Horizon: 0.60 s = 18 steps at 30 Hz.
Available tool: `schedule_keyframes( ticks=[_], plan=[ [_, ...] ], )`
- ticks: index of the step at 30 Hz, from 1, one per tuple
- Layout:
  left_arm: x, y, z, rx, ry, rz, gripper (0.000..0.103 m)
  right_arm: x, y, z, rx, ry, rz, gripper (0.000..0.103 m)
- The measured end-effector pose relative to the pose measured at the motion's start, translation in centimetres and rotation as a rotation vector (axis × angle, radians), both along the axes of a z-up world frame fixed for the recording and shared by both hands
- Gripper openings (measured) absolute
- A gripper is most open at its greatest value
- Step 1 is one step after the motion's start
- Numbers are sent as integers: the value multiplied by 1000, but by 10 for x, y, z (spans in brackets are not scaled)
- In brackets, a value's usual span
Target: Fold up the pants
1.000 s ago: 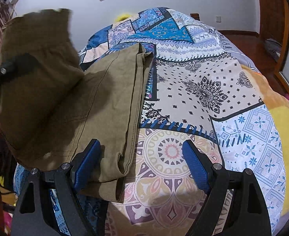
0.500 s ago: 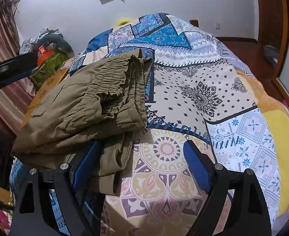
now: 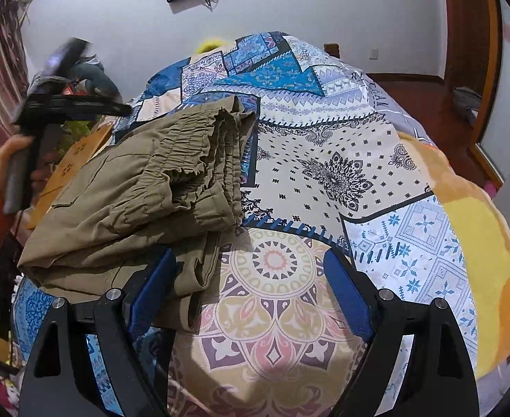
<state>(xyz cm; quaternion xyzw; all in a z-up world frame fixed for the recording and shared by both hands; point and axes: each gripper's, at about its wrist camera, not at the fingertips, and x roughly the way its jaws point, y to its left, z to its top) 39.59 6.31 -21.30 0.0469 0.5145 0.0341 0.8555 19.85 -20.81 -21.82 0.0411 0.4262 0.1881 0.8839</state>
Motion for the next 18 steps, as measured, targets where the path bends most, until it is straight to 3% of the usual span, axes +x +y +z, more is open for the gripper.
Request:
schedule_keyframes(
  ticks=[5, 7, 12, 18],
  plan=[
    [19, 9, -55, 61, 140, 12, 101, -2, 0, 2, -17, -6, -3, 85],
    [10, 12, -56, 50, 109, -7, 101, -2, -1, 4, -25, -10, -7, 85],
    [-21, 18, -52, 140, 78, -28, 101, -5, -3, 10, -70, -42, -27, 85],
    [-76, 48, -46, 164, 80, 31, 101, -14, -15, 24, -61, -68, -71, 85]
  ],
)
